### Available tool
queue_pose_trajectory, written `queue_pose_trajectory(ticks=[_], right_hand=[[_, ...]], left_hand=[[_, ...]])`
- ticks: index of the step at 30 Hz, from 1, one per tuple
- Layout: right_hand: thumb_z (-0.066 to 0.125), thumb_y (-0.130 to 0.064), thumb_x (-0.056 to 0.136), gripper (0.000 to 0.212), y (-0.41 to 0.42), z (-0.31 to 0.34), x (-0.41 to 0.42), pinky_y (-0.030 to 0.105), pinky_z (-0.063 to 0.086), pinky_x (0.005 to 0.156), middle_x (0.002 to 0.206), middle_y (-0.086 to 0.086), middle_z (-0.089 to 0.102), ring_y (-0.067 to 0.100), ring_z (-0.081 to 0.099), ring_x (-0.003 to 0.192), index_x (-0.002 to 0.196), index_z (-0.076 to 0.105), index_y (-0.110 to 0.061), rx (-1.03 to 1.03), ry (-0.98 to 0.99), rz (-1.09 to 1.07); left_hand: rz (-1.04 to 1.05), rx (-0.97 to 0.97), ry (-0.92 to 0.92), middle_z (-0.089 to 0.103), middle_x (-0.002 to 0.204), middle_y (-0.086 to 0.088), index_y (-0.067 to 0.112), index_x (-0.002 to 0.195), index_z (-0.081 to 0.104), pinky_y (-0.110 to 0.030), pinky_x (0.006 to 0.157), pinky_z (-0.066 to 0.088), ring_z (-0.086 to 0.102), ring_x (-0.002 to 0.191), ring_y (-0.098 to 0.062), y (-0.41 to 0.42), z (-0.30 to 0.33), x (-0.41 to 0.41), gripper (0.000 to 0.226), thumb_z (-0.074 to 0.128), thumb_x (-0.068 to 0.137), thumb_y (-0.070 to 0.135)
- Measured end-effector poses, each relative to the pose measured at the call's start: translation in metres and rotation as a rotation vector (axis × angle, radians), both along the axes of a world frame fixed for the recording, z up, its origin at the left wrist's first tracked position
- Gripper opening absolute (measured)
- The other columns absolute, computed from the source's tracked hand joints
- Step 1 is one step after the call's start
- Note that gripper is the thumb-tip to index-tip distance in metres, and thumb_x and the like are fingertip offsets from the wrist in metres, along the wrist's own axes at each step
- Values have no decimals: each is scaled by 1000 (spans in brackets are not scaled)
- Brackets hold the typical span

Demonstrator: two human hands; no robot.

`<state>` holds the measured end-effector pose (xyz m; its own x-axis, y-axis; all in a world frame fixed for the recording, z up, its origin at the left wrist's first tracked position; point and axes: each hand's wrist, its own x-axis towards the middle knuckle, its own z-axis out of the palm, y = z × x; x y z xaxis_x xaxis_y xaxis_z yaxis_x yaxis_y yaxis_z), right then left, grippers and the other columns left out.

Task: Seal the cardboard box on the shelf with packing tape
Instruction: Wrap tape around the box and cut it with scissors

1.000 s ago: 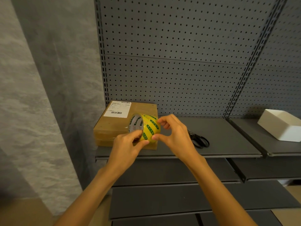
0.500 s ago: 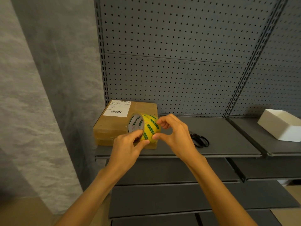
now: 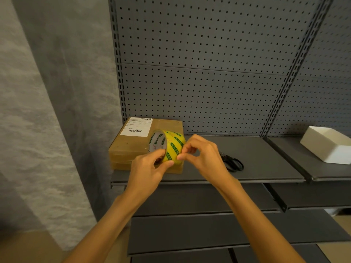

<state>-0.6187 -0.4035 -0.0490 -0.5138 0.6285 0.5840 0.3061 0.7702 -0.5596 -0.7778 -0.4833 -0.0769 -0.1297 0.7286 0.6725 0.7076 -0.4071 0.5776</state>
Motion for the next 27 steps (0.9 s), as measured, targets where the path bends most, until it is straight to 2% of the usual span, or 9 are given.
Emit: queue_pose_trajectory(ticks=[4,6,12,14,19,22,25,27], right_hand=[[84,-26,66,41,-2,6,4,8,40,74,88,-17,52,0,49,83,97,59,-18,-14,45,-35],[84,-30,64,45,-2,6,5,7,38,76,90,-20,50,-3,48,85,100,61,-14,18,20,-47],[84,-31,62,41,-2,4,4,8,38,73,86,-8,55,-3,48,80,91,63,-11,28,36,-52],[84,-31,62,40,-3,4,3,8,39,72,85,-6,56,-3,47,79,90,64,-12,40,52,-49],[86,-27,60,39,-4,6,5,10,39,69,81,-3,57,1,47,74,87,64,-9,14,51,-19],[85,-30,61,34,-4,9,6,16,42,64,77,1,59,8,49,71,77,62,-10,-66,1,16],[76,-41,64,37,-7,8,6,26,44,62,70,-1,58,13,51,66,66,60,-8,-85,11,33],[77,-42,62,37,-7,10,7,24,44,64,73,-3,57,10,51,69,69,58,-11,-66,23,22]], left_hand=[[-24,-21,-44,64,72,4,9,82,65,-31,57,49,59,66,-13,-1,-2,-4,14,71,80,22],[-32,-25,-56,64,73,4,9,82,65,-36,57,50,60,67,-13,-2,-4,-4,17,71,81,25],[-33,-14,-60,65,76,8,11,83,65,-32,58,51,61,70,-8,-6,-4,-1,19,71,81,28],[-40,-5,-97,65,77,10,11,85,67,-31,60,52,62,72,-6,-7,-4,0,26,71,79,36],[-36,30,-183,69,80,5,11,89,69,-39,60,54,65,73,-11,-10,-9,4,35,60,79,43],[-32,31,-188,68,78,5,10,87,69,-38,58,53,63,71,-10,-12,-11,6,36,60,78,44],[-3,32,-173,66,73,8,12,81,66,-35,56,50,61,67,-9,-13,-7,7,33,60,77,45],[-21,16,-185,67,75,8,14,84,67,-38,58,51,62,68,-11,-13,-4,7,32,60,77,45]])
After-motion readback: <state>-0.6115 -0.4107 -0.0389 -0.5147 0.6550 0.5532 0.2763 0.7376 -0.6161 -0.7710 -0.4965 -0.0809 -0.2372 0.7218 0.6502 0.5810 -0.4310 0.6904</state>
